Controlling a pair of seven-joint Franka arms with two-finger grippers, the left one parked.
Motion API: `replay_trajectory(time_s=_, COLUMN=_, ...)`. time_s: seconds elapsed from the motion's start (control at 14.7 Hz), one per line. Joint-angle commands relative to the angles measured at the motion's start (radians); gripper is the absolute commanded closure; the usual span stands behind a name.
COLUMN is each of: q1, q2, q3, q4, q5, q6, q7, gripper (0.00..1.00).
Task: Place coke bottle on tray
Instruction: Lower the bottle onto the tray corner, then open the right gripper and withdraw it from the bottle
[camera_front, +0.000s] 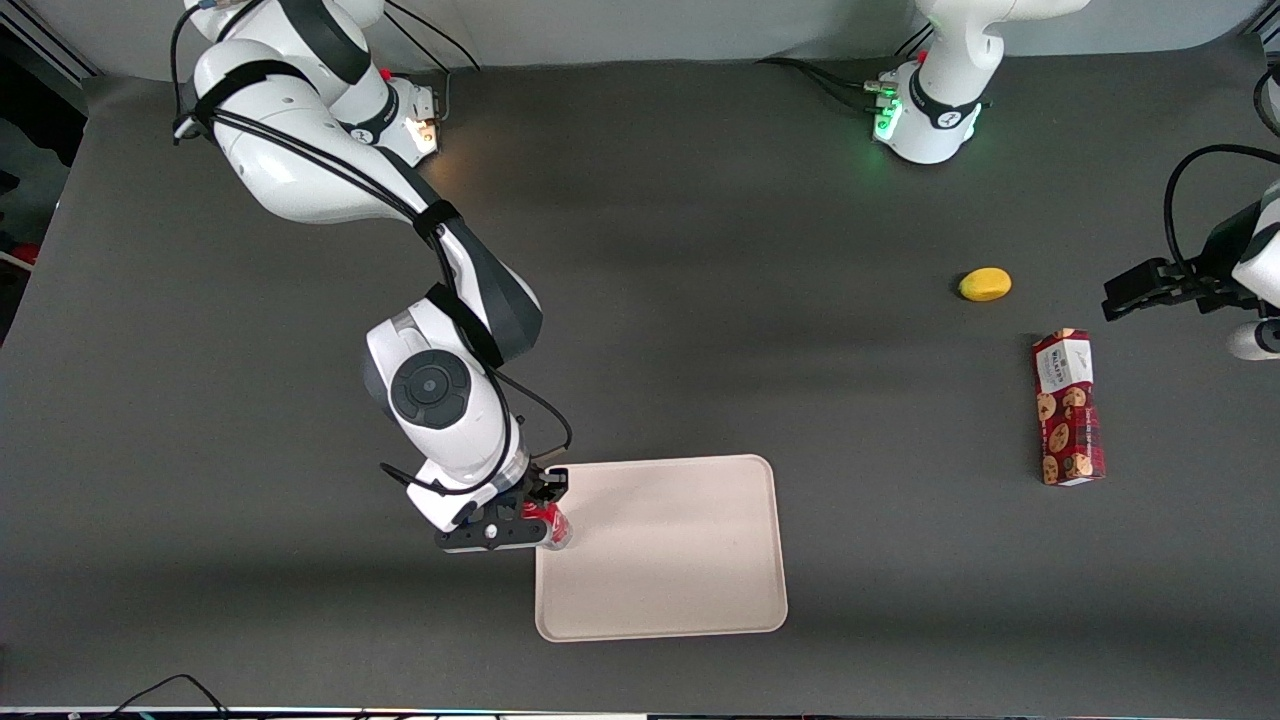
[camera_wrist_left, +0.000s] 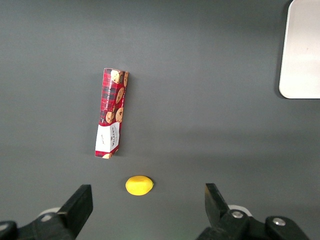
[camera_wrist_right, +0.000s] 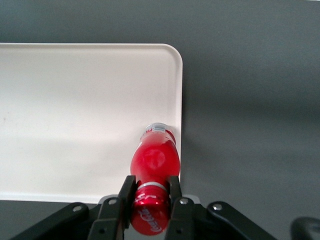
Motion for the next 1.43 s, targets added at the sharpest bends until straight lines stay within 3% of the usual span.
replay_trajectory(time_s=0.0, q1=0.011, q2=0.043, q3=0.001, q4=0.061, q5=-0.016, q6=0.011, q7=0.009, gripper=1.00)
replay_trajectory(time_s=0.27, q1=0.016, q2=0.044, q3=0.003, q4=0.061, q5=-0.015, q6=0.020, q7=0.015, gripper=0.96)
replay_trajectory(time_s=0.34, q1=0.016, q2=0.044, q3=0.003, q4=0.061, q5=-0.015, q6=0.022, q7=0.015, gripper=0.56)
replay_trajectory(time_s=0.41, q1=0.016, q2=0.044, q3=0.001, q4=0.059, q5=-0.015, q6=0.025, q7=0.018, gripper=0.01)
replay_trajectory(time_s=0.82, q1=0.014, q2=0.021, q3=0.012, q4=0.059, q5=0.006, q6=0.005, q7=0.020, gripper=0.00)
replay_trajectory(time_s=1.09, q1=-0.010, q2=-0.101, q3=0.050, q4=0.056, q5=0.028, q6=-0.171, q7=0.018, gripper=0.00)
replay_trajectory(time_s=1.36, q1=-0.052, q2=-0.362, q3=0.060, q4=0.012, q5=0.089, q6=-0.448, q7=0.008, gripper=0.00)
